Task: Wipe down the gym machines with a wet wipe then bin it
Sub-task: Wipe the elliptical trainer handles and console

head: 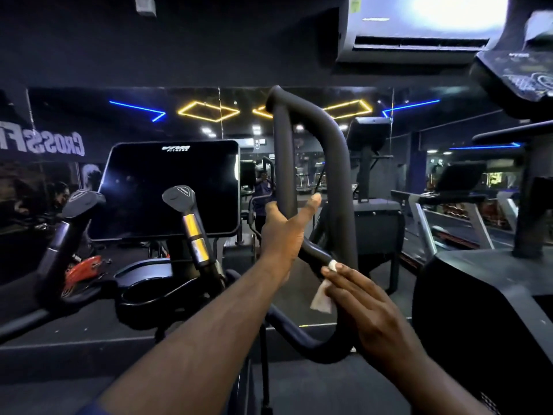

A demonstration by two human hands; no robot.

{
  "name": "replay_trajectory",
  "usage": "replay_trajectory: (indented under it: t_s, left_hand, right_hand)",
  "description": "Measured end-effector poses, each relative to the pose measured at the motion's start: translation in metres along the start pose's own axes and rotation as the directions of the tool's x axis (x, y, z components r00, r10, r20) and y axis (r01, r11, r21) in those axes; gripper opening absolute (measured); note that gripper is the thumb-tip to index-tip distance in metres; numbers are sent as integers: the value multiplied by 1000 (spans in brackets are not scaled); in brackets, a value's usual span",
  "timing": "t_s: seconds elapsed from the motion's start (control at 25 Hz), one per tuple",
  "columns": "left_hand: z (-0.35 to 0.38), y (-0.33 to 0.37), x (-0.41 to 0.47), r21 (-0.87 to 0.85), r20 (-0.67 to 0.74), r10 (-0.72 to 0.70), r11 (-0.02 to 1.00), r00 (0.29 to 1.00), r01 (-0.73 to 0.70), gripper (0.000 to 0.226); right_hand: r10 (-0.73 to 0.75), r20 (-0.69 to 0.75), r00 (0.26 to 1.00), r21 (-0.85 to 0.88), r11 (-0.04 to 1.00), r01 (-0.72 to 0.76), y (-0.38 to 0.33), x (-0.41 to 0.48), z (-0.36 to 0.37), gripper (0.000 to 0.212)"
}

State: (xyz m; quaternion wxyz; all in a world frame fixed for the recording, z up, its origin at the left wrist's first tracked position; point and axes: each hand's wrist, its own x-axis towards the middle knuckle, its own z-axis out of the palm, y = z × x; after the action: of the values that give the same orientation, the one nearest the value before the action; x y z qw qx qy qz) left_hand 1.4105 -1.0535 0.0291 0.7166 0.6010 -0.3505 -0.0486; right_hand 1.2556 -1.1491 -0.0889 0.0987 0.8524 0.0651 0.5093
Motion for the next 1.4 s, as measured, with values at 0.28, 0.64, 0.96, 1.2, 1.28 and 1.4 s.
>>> replay_trajectory:
  t_s: [0.28, 0.64, 0.96, 1.2, 1.28, 1.4]
  left_hand:
    - [30, -34, -18, 41, -282, 46, 999, 958, -36, 19]
    - [40, -36, -17, 126, -442, 81, 992, 894, -27, 14]
    - [47, -30, -20, 192, -504, 72, 981, 861, 30, 17]
    - [47, -31, -20, 160, -482, 24, 985, 876, 62, 26]
    - [45, -33, -20, 133, -473, 17, 990, 881, 53, 27]
    - [40, -38, -19, 86, -421, -3, 995, 907, 43, 29]
  right_hand:
    - [948, 164, 273, 822, 21, -568, -42, -19, 14, 25]
    - [731, 560, 390, 812, -392, -433, 4, -22, 1, 54]
    - [754, 466, 464, 766, -81, -638, 7, 2, 16, 62]
    - [383, 706, 596, 707, -332, -624, 35, -3, 36, 48]
    - [386, 687, 615, 725, -307, -617, 21, -25, 43, 43]
    - [531, 619, 579, 761, -222, -610, 1, -45, 50, 36]
